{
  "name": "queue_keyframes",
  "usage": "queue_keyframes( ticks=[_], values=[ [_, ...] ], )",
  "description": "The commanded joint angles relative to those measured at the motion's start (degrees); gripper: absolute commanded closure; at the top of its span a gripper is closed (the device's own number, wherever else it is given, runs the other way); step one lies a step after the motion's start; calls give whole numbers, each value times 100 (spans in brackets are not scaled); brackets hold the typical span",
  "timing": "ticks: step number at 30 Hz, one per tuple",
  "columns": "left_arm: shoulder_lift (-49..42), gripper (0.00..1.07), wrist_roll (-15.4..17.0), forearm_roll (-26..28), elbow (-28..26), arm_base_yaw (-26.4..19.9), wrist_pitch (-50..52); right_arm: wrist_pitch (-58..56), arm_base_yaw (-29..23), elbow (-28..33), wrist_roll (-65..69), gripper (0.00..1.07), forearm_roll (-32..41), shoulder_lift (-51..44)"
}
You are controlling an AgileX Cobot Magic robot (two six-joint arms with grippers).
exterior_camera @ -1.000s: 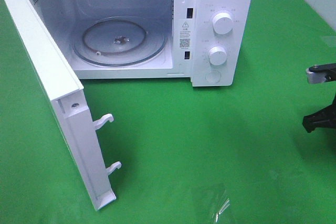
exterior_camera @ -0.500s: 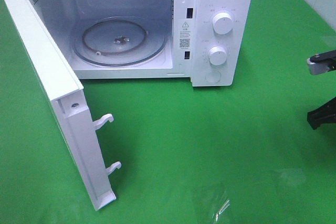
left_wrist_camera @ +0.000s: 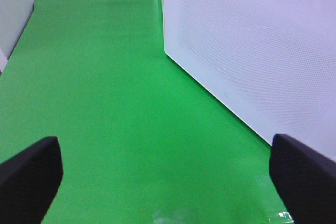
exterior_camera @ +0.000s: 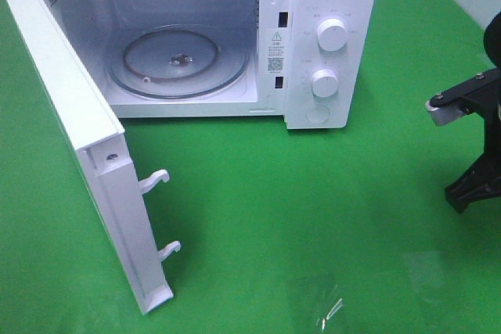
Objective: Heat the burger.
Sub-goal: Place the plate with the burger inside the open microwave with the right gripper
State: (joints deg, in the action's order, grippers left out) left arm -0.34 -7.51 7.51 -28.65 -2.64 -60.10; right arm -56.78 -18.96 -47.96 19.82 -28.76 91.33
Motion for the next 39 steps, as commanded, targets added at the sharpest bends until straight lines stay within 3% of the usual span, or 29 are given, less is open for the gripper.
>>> queue_keyframes(
  ticks=[1,18,30,39],
  values=[
    [-97,4,-6,-11,17,17,80,-183,-166,195,97,107,-315,-338],
    [-97,4,-6,-11,17,17,80,-195,-206,1049,367,107,-309,-1312],
    [-97,4,-6,-11,17,17,80,-476,-808,1587,539,107,-292,-1977],
    [-97,4,-6,-11,17,17,80,-487,-1140,1639,539,107,-286,-2200]
  ],
)
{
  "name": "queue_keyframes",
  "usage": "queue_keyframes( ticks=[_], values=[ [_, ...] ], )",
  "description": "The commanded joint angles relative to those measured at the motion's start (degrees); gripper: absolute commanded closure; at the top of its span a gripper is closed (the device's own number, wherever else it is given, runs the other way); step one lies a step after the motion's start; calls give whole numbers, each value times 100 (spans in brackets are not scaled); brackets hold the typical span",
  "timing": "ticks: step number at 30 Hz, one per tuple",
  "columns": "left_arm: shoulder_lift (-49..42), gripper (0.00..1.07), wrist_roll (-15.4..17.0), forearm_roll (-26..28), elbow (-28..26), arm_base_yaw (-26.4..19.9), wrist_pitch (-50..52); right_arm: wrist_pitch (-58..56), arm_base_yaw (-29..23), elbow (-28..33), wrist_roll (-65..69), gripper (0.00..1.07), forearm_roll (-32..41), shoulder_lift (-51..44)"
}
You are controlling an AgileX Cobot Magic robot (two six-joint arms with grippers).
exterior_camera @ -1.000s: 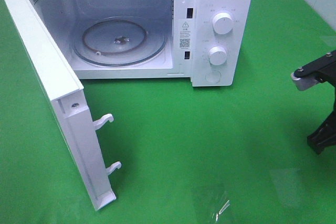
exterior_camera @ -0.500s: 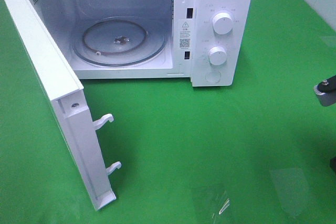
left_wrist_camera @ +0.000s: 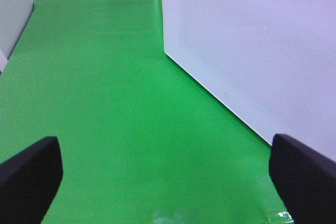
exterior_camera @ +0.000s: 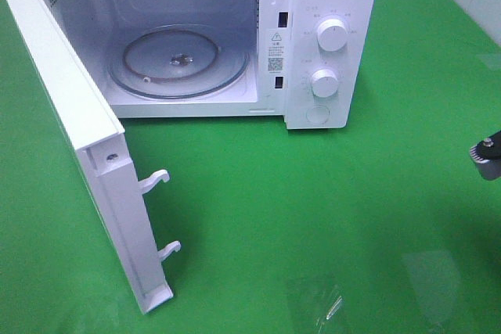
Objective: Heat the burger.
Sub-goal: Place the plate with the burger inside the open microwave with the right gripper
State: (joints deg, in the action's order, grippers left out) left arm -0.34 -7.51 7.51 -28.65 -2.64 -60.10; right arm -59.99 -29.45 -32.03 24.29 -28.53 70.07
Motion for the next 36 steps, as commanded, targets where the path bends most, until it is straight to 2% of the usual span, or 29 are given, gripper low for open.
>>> queue_keyframes(
  ticks=[1,36],
  values=[
    [-97,4,-6,-11,17,17,80,-155,-206,63,92,107,-309,-92],
    [-97,4,-6,-11,17,17,80,-52,-1621,63,57,104,-407,-126]
  ],
)
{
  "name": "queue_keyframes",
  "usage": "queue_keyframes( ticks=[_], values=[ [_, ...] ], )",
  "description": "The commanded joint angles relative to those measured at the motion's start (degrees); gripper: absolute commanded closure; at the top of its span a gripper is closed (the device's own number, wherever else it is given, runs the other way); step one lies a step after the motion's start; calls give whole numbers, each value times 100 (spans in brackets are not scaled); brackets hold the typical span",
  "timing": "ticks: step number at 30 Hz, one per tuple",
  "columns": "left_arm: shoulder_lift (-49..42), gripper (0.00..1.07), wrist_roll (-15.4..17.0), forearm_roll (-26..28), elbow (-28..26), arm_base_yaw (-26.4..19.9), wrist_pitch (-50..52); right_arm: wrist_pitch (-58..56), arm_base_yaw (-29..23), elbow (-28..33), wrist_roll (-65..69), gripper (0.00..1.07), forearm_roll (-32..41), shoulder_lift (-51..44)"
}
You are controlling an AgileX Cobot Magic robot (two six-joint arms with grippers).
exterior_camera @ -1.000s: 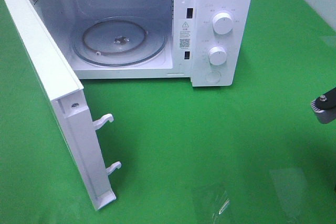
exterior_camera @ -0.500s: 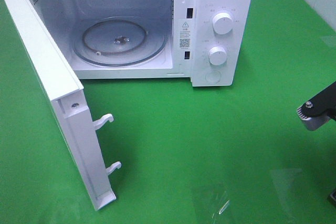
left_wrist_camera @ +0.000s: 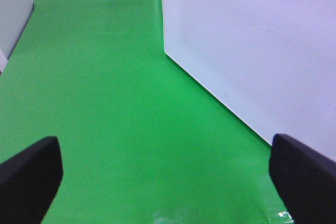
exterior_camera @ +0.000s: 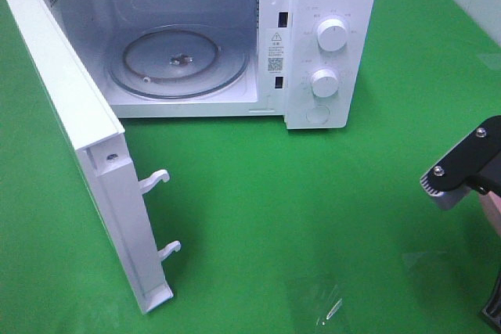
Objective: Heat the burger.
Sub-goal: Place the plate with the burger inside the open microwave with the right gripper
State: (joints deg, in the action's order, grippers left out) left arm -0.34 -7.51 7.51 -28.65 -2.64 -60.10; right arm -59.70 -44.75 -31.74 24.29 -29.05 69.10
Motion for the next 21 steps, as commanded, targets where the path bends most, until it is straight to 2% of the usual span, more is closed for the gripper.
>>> queue_keyframes(
  ticks=[1,11,21],
  values=[
    [-97,4,-6,-11,17,17,80,-80,-92,34,57,104,-355,-29],
    [-97,4,-6,-11,17,17,80,0,-470,34,17,104,-476,-29],
    [-97,4,-6,-11,17,17,80,435,-470,34,-636,104,-498,-29]
  ],
)
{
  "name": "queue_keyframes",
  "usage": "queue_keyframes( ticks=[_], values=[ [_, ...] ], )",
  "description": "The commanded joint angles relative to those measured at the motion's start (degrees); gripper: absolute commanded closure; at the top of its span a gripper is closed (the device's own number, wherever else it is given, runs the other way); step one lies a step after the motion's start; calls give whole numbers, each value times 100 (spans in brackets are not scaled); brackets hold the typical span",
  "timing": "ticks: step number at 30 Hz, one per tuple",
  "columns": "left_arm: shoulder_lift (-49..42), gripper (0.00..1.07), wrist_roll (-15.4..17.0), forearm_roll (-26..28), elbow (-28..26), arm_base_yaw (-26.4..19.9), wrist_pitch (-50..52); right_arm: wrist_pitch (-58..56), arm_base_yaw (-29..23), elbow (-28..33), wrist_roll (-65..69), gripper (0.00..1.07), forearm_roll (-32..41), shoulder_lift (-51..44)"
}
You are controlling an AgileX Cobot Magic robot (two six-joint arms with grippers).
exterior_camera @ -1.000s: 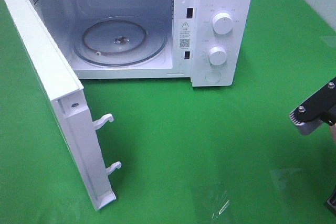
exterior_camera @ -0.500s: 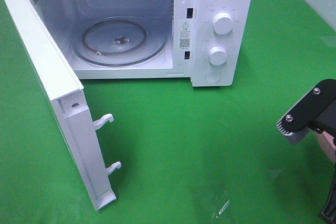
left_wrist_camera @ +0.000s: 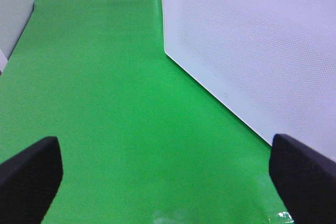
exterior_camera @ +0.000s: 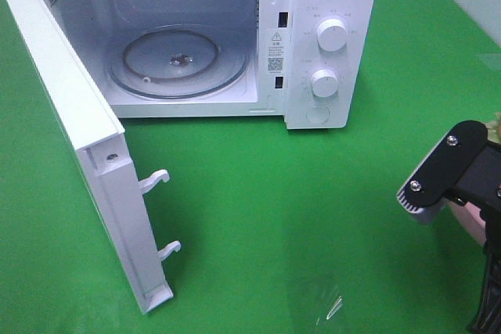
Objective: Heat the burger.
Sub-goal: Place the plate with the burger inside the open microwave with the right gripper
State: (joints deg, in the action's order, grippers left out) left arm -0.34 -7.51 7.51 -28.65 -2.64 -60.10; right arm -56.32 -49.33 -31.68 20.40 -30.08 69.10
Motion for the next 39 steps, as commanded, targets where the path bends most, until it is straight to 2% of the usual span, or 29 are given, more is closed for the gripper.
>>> queue_keyframes(
  ticks=[1,9,20,39],
  values=[
    [-97,4,-6,-11,17,17,80,143,-11,29,-315,104,-418,-29],
    [-97,4,-6,-11,17,17,80,573,-11,29,-710,104,-676,-29],
    [-97,4,-6,-11,17,17,80,1037,-11,29,-1994,106,-688,-29],
    [-97,4,-6,-11,17,17,80,1444,-11,29,-2956,107,-693,-29]
  ],
)
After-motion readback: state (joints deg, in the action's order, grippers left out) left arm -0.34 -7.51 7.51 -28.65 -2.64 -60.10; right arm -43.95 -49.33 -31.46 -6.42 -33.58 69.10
